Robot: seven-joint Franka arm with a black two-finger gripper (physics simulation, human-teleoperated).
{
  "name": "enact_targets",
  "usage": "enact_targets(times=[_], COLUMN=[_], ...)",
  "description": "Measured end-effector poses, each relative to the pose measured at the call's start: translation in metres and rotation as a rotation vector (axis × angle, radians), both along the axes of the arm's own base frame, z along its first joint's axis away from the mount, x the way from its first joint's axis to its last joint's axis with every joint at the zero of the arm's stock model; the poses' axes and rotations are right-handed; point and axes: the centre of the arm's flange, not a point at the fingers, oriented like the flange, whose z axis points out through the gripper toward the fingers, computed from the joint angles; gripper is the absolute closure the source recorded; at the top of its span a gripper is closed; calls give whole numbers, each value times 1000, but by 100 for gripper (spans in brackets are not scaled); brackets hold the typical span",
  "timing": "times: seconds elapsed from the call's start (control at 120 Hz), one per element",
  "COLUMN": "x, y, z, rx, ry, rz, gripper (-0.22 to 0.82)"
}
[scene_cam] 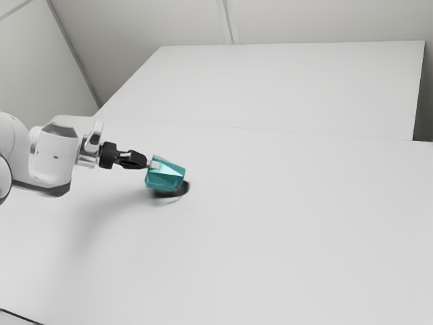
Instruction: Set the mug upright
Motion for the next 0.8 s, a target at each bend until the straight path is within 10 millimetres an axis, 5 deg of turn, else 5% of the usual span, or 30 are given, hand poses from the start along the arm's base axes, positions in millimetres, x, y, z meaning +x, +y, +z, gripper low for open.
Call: enact_targets(times=[0.267, 0.517, 0.658, 0.8], x=[12, 45, 49, 50], y=[-18, -60, -77, -75], z=[53, 137, 135, 116], rx=[115, 663, 962, 1073], ry=[-79, -52, 89, 211], rz=[-62, -380, -479, -425], gripper=[79, 79, 79, 79])
